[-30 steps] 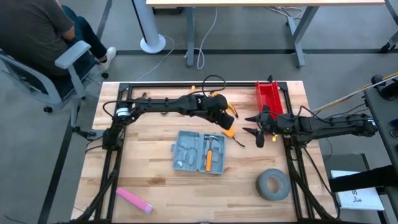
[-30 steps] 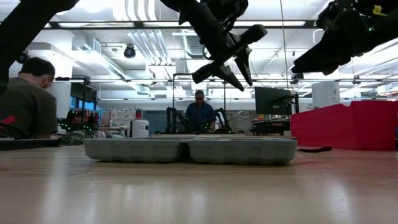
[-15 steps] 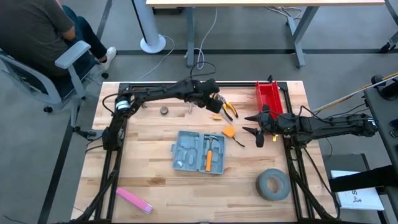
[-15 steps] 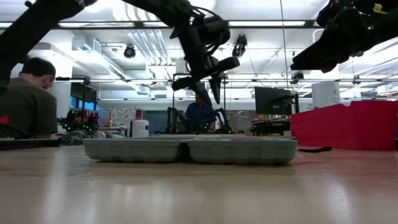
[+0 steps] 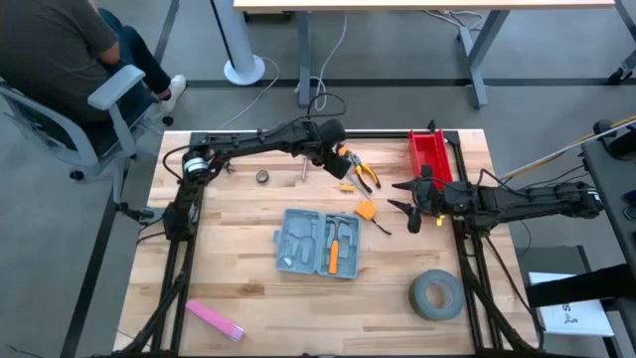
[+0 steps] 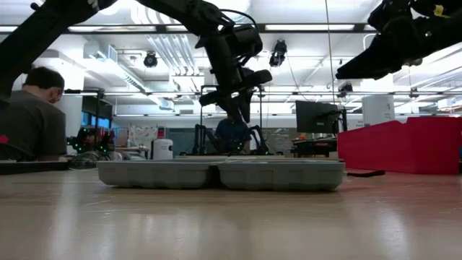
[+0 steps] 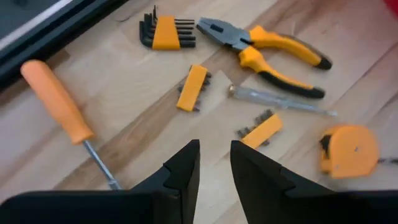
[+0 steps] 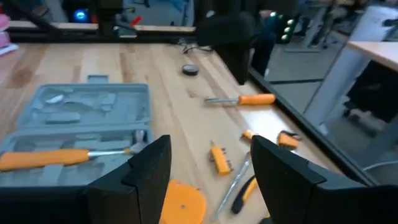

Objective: Prefit tool cases
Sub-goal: Put the yellow pliers into the gray pre-fit tool case

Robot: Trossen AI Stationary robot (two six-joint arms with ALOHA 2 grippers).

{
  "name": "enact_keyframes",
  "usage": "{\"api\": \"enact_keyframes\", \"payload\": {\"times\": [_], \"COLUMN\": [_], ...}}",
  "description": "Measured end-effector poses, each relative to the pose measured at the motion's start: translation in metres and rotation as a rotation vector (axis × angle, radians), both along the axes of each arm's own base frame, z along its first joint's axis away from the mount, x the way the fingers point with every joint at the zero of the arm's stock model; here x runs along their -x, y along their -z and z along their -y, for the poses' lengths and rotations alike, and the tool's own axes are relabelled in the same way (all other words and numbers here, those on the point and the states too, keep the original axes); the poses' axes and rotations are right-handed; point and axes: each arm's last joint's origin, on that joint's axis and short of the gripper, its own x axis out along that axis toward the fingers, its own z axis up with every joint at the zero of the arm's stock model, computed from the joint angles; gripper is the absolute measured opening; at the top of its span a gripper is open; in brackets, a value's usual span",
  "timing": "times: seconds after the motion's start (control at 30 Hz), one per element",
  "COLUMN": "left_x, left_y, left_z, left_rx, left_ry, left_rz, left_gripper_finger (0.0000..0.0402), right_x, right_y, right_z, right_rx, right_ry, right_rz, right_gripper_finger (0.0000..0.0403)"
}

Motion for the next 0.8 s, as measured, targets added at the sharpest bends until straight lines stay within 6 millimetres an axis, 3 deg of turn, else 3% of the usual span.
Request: {"api": "enact_keyframes", "payload": {"times": [0.13, 0.3, 0.47, 0.57, 0.8], "left_x": [-0.001, -0.018, -0.035, -0.037, -0.042], "left_y": [0.000, -0.002, 0.019, 0.031, 0.025], "left_z": [0.000, 0.004, 0.006, 0.004, -0.004], "left_rx": [0.009, 0.042, 0.156, 0.190, 0.171], "left_ry": [0.044, 0.099, 0.171, 0.149, 0.074], "left_rz": [0.010, 0.176, 0.257, 0.241, 0.333], "left_gripper_finger": [0.0105, 0.0121, 0.0121, 0.0119, 0.0118], "right_x": [-0.001, -0.002, -0.001, -0.001, 0.001], "right_y": [-0.004, -0.007, -0.007, -0.007, -0.025], "right_z": [0.001, 0.001, 0.001, 0.001, 0.003], "right_rx": [0.028, 0.021, 0.001, -0.027, 0.055], "right_ry": [0.028, 0.030, 0.035, 0.042, 0.088], "right_rz": [0.031, 0.075, 0.079, 0.091, 0.124], "right_gripper_finger": [0.0199, 0.0199, 0.0199, 0.0199, 0.0199]}}
